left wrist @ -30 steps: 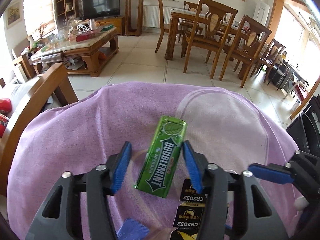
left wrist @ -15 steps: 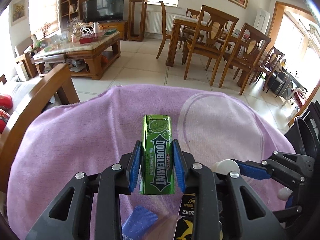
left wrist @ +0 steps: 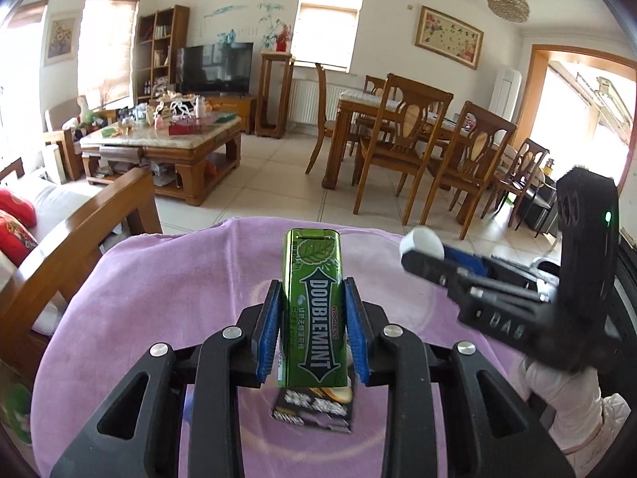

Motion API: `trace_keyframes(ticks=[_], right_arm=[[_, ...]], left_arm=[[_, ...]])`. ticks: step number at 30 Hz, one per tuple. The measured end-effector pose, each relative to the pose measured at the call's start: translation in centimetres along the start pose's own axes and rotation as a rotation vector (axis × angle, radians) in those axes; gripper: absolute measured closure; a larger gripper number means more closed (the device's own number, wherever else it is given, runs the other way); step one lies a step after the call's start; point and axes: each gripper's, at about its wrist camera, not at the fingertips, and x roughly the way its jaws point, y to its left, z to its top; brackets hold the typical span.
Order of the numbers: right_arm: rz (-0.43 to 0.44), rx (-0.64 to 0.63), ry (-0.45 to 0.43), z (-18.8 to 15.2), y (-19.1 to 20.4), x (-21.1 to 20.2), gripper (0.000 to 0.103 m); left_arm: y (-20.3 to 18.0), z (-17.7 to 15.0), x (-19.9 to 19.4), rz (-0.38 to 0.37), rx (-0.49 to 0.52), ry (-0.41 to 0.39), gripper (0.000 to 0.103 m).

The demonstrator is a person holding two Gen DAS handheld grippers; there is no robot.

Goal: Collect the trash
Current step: 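Grasp the green Doublemint box with the left tool while the right tool grasps the white cap, then carry the green gum box and white cap with both tools over the bin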

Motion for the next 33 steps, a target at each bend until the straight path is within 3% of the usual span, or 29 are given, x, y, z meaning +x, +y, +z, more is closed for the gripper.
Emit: trace_keyframes(ticks=[7,19,25,33], right_arm=[[0.009,-0.003,-0.093,-1.2,-1.8,-11.5,0.064],[-0.200,0.088,-0.218,-6.6,-14.7,-30.1,0.064],[-0.280,0.180,-0.235,-10.5,-21.5,-34.9,0.064],[-0.355,0.296,-0.188,-15.0,-27.9,-35.0,0.064]], left_arm=[[-5.7,-0.8,-4.1,-0.050,0.091,-0.060,0.072],[-19.2,-2.4,-3.8,-0.236,0.200,-0.082,0.072],[-25.8,-3.5,-1.4,-0.334,0.258,-0.049,0.072],[-31.2,-5.7,2.0,-0.416,0.293,0.005,0.072]])
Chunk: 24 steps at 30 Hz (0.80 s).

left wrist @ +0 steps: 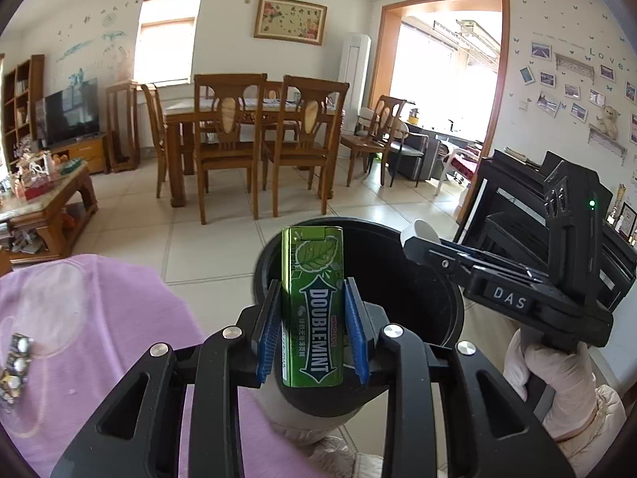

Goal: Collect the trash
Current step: 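Carry the green gum box and white cap with both tools over the bin, then open both tools to drop the gum box and cap into the bin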

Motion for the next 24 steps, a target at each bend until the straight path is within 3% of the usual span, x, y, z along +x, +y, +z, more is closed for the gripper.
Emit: trace_keyframes(ticks=[10,24], right_arm=[[-0.037,0.067,0.044,-2.4,-3.3,2.8,0.064],[-0.049,0.096,0.072,-3.7,-3.0,4.6,0.064]], left_arm=[[-1.7,-0.9,5.7,-0.044,-0.010,0.099,0.072],[-2.6,-1.4,7.6,-0.041,0.028,0.147,0.072]])
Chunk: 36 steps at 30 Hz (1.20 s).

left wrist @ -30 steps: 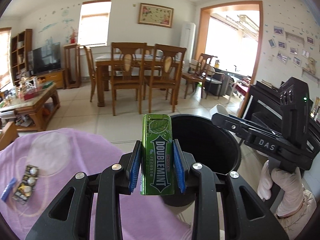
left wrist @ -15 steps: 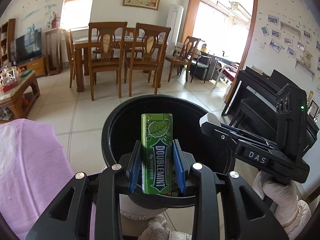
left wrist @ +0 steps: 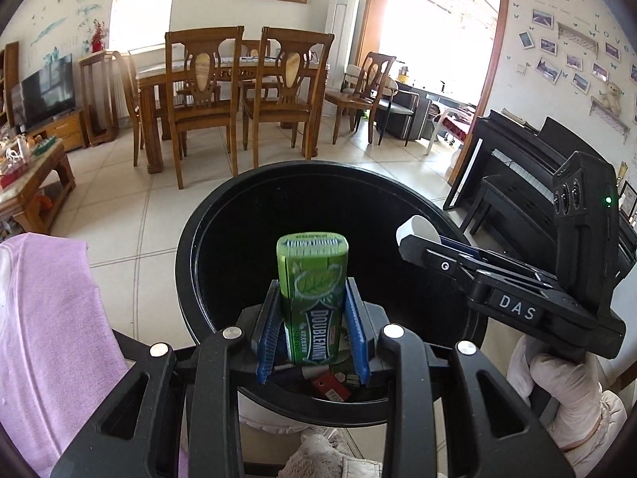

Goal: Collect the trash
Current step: 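Open both tools to drop the gum box and cap into the bin, then grasp the blue probiotics sachet with the left tool while the right tool grasps the battery card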

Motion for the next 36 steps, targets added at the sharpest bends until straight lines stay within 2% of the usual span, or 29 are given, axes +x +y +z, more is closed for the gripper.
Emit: trace_keyframes(ticks=[8,10,14,15,16,18,20,23,25,33,36], right_arm=[[-0.004,-0.009,0.014,-0.1,0.4,0.4,0.062],[-0.008,-0.010,0.012,-0.2,0.5,0.3,0.051],[-0.017,-0.021,0.000,0.0,0.8,-0.2,0.042],[-0.016,-0.023,-0.001,0.1,0.9,-0.3,0.041],[-0.016,-0.025,-0.002,0.1,1.1,-0.3,0.040],[-0.018,-0.034,-0.005,0.2,1.8,-0.4,0.035],[-0.014,-0.047,-0.006,0.2,2.7,-0.5,0.034],[0.000,-0.072,0.000,0.2,4.7,-0.4,0.033],[0.013,-0.095,0.000,0.2,6.4,-0.3,0.025],[0.111,-0.215,0.038,-0.5,15.4,1.7,0.024],[0.156,-0.256,0.060,-0.9,19.0,2.6,0.024]], left_arm=[[-0.9,0.3,-0.4,0.014,0.028,-0.013,0.071],[-1.0,0.3,-0.6,0.015,0.030,-0.016,0.070],[-0.9,0.2,-1.7,0.020,0.030,-0.029,0.067],[-0.8,0.2,-2.0,0.026,0.029,-0.033,0.058],[-0.6,0.2,-2.6,0.038,0.026,-0.043,0.042],[-0.2,0.0,-3.9,0.068,0.026,-0.076,0.024],[0.3,-0.3,-5.3,0.095,0.030,-0.101,0.021],[1.7,-0.9,-7.2,0.120,0.015,-0.110,0.019],[2.9,-1.4,-8.6,0.139,-0.006,-0.120,0.013],[9.7,-4.5,-14.3,0.252,-0.105,-0.145,0.012],[13.3,-6.3,-16.6,0.307,-0.153,-0.143,0.012]])
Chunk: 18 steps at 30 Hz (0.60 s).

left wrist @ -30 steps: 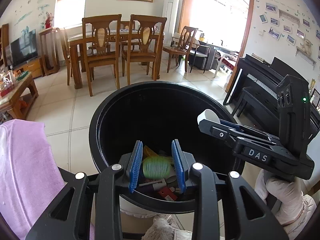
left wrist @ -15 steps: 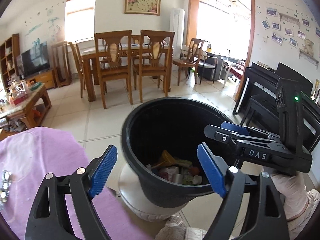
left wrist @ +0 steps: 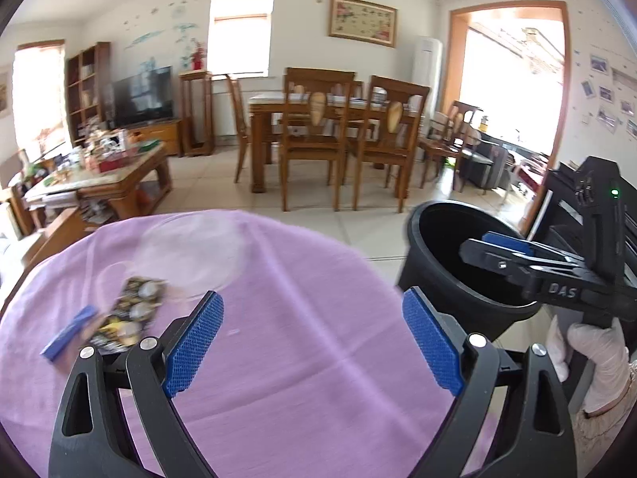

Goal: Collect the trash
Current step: 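Grasp the blue probiotics sachet with the left tool while the right tool grasps the battery card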

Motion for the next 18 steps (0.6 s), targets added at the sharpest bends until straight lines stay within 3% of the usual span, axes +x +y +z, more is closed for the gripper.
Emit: trace_keyframes(ticks=[7,11,14,18], right_arm=[[0.106,-0.141,0.083,0.2,8.9,3.8,0.024],[0.147,-0.272,0.165,-0.3,15.1,6.5,0.024],[0.152,-0.395,0.194,-1.5,19.7,8.1,0.024],[0.163,-0.526,0.212,-2.2,24.7,10.3,0.024]], left_arm=[[9.7,-2.1,-1.7,0.158,-0.060,0.037,0.012],[15.4,-3.2,-0.8,0.276,-0.067,0.153,0.013],[19.4,-4.1,-0.2,0.314,-0.087,0.220,0.015],[21.3,-4.9,0.9,0.343,-0.044,0.269,0.020]])
